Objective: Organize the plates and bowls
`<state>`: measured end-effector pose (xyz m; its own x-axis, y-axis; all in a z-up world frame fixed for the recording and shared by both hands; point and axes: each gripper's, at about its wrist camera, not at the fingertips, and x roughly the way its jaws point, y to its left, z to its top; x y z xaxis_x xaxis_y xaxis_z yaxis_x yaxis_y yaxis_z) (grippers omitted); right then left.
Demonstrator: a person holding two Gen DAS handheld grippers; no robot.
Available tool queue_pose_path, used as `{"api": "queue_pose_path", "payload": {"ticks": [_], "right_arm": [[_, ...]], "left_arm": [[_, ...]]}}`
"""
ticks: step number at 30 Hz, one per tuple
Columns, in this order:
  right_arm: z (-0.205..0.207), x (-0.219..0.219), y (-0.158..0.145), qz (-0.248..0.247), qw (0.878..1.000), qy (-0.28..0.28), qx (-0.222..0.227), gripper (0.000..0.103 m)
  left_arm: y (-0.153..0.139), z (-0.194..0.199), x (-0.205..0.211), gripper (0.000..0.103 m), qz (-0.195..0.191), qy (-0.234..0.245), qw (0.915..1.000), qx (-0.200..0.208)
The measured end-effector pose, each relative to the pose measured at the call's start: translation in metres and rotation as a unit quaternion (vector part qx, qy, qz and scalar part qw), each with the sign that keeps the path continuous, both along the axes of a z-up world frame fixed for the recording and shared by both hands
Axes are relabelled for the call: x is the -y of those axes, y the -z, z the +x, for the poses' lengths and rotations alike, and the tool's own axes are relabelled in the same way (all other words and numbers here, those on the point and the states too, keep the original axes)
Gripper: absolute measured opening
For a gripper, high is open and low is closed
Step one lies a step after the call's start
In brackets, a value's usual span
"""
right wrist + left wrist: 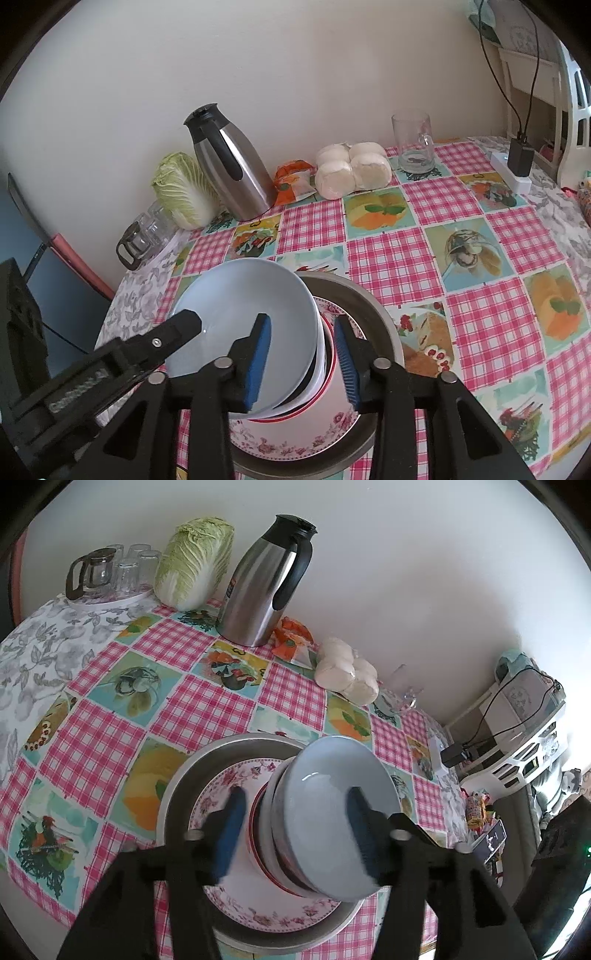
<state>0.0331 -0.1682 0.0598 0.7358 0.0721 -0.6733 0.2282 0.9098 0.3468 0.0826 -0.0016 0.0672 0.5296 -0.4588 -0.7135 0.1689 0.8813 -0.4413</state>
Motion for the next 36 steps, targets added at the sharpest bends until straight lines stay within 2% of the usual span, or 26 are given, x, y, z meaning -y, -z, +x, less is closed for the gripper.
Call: {"api": "queue_pose_path", "payload": {"ticks": [2,4,8,12,16,18,19,20,21,27,31,36], "right_arm": [[-0.001,0.000,-0.001,-0.005,1.000,0.002,-0.001,0.059],[-0.002,0.000,-0.001,-0.012,1.000,0.005,-0.002,0.061],[-0.003,0.003,-0.002,-0.019,1.000,0.010,-0.004,0.073],[-0.004,0.004,-0.003,-0.025,1.000,0.013,-0.001,0.092],[-0.005,0.005,-0.004,-0.032,0.999,0.016,0.000,0.093],[-0.006,0.005,-0.004,-0.036,0.999,0.014,-0.001,0.101],[-0.007,0.004,-0.004,-0.039,0.999,0.014,-0.001,0.103],[-0.009,0.005,-0.004,-0.041,0.999,0.015,0.001,0.103],[-0.010,0.005,-0.005,-0.043,0.999,0.015,0.002,0.103],[-0.022,0.012,-0.008,-0.049,0.998,0.026,0.006,0.103],[-0.032,0.014,-0.009,-0.055,0.998,0.028,0.008,0.103],[-0.045,0.015,-0.012,-0.064,0.997,0.030,0.013,0.103]], "left_arm": [[-0.003,-0.002,-0.001,0.064,0.006,-0.005,1.0000,0.004],[-0.006,-0.004,-0.004,0.069,0.013,-0.011,0.9998,0.006],[-0.009,-0.005,-0.013,0.080,0.033,-0.031,0.9989,0.015],[-0.004,-0.002,-0.022,0.084,0.055,-0.052,0.9971,0.007],[0.001,-0.002,-0.030,0.085,0.064,-0.066,0.9958,0.003],[-0.001,-0.004,-0.032,0.086,0.068,-0.073,0.9950,0.010],[-0.002,-0.006,-0.033,0.092,0.071,-0.077,0.9944,0.016],[-0.002,-0.006,-0.033,0.098,0.075,-0.079,0.9939,0.018],[-0.002,-0.006,-0.033,0.100,0.080,-0.083,0.9932,0.018],[0.002,-0.012,-0.034,0.100,0.102,-0.091,0.9905,0.020],[-0.002,-0.022,-0.028,0.100,0.126,-0.090,0.9871,0.039],[-0.006,-0.037,-0.021,0.100,0.139,-0.082,0.9851,0.060]]}}
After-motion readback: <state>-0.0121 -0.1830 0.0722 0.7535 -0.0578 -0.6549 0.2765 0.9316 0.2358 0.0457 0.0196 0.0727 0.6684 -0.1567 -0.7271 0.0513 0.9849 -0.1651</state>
